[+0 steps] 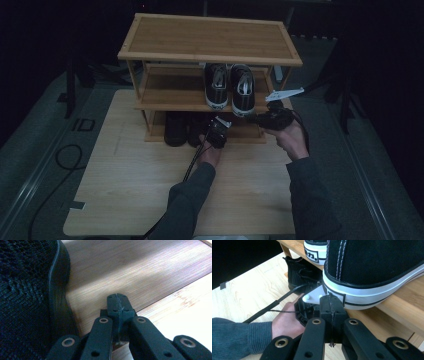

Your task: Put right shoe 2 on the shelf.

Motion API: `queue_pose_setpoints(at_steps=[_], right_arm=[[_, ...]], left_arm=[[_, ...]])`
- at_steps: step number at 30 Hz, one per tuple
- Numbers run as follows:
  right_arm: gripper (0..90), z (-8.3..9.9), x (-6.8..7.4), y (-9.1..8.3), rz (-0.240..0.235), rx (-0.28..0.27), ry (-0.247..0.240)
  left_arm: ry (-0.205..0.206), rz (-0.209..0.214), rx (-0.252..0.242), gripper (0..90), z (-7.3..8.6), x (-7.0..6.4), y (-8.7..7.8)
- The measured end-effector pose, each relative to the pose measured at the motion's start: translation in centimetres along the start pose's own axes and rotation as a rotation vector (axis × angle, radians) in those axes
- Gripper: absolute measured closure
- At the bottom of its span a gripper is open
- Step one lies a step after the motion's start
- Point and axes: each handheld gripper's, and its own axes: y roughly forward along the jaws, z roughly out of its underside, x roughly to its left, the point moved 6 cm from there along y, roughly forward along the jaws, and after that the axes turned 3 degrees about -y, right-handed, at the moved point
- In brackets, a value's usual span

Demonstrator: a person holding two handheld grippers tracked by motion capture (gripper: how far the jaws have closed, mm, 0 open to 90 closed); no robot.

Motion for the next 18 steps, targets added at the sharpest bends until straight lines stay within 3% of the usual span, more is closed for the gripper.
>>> queue_pose_setpoints(at_steps=[5,9,18], right_arm=[[90.0,0.0,-0.6,-0.3,0.012,0.006,0.004],[90.0,0.3,-1.2,-0.6,0.033,0.007,0.013],[90.0,0.2,-1.5,-0.4,0.032,0.012,0.021]], left_arm=[[0.013,-0.004,0.012,90.0,0.0,0.1,-0.1],[-0.001,0.003,0.001,90.0,0.0,0.0,0.0],[0.004,-0.008,0.003,90.0,0.0,0.0,0.0]])
